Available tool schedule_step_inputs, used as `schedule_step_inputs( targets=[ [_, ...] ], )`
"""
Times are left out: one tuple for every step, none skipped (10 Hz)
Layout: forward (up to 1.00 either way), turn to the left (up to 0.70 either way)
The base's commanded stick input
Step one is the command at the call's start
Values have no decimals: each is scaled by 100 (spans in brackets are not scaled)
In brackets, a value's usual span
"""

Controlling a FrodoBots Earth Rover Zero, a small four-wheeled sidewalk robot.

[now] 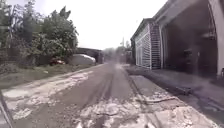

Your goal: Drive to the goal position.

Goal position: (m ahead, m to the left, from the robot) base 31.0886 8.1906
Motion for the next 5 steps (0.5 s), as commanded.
schedule_step_inputs(
  targets=[
    [100,0],
    [100,0],
    [100,0],
    [100,0],
    [100,0]
  ],
)
